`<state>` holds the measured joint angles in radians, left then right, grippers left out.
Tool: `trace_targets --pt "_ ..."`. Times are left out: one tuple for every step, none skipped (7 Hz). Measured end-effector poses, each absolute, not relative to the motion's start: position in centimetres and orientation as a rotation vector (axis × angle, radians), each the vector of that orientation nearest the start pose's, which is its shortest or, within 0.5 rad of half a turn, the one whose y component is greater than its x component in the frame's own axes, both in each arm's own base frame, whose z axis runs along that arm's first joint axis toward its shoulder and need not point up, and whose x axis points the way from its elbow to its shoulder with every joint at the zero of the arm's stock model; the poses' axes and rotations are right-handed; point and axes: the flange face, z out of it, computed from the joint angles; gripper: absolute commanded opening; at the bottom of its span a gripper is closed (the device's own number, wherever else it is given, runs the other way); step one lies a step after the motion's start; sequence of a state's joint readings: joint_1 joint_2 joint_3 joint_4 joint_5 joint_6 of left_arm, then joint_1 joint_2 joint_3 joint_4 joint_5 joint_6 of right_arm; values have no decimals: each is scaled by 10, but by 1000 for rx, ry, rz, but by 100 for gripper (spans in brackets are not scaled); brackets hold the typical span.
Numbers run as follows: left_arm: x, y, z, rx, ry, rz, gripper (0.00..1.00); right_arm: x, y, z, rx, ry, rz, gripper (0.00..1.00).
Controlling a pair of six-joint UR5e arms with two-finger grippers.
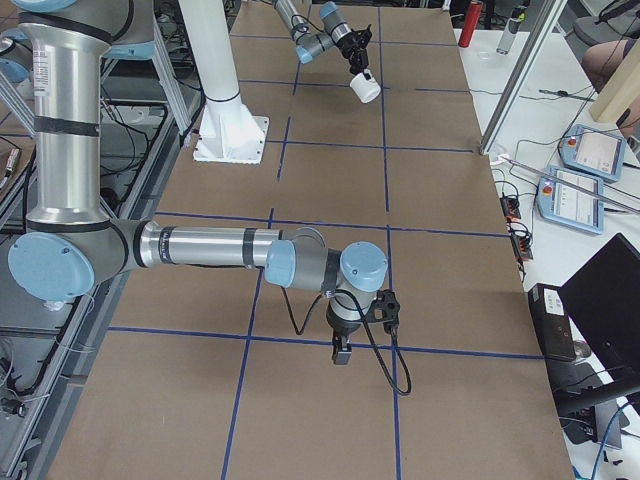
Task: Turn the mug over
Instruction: 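Close the left gripper on the mug rim and lift it, then carry the mug farther from the robot and rotate it upright with the left gripper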
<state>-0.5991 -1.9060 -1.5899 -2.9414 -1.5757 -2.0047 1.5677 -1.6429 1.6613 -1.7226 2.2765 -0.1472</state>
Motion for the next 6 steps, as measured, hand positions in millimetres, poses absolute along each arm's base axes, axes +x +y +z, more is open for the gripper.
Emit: trace_targets --pt "429 -450 286 127 1721 -753 0 67 -450 668 -77 -712 -97 100" --pt "445 -456 267 117 1647 -738 0 67 -450 668 -77 -712 -97 100" --pt "463 -463 246 134 1543 -688 0 67 -450 668 -77 -712 -97 100" --pt "481 -470 217 157 1422 -626 0 67 -450 668 -77 -712 -97 100" --pt "495 -475 194 158 1325 -575 0 67 -450 668 -77 -712 -97 100" --pt "508 -478 178 153 1237 -505 0 67 -450 668 -77 -712 -97 100"
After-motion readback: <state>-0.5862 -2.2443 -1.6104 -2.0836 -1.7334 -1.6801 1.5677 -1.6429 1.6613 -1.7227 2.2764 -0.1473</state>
